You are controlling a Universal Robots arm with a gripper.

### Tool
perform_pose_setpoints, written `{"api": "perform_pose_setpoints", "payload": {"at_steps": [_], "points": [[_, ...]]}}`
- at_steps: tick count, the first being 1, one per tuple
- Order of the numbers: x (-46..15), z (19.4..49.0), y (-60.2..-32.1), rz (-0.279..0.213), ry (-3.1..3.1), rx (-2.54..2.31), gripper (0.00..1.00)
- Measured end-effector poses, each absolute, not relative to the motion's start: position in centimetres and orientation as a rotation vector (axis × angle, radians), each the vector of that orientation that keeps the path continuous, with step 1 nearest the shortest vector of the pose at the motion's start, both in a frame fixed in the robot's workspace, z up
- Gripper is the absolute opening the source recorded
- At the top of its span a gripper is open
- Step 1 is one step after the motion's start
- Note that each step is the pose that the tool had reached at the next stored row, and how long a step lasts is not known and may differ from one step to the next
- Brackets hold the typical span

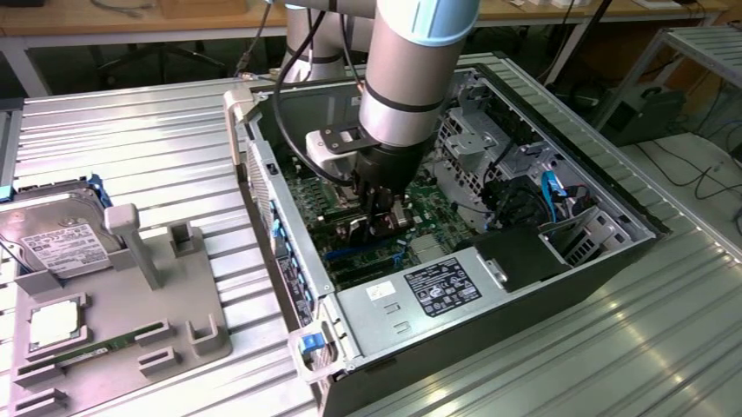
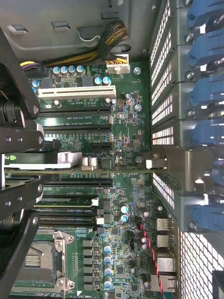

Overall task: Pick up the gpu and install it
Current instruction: 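Insert the gpu into the slot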

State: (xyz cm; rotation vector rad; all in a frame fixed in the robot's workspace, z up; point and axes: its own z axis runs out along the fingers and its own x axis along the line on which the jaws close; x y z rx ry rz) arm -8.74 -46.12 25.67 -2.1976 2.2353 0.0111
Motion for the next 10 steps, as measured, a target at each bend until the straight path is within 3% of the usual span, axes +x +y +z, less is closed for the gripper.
{"api": "perform_pose_setpoints", "payload": {"at_steps": [10], "points": [[-8.63,25.51,-46.12,0.011,2.235,-2.197,0.27]]}}
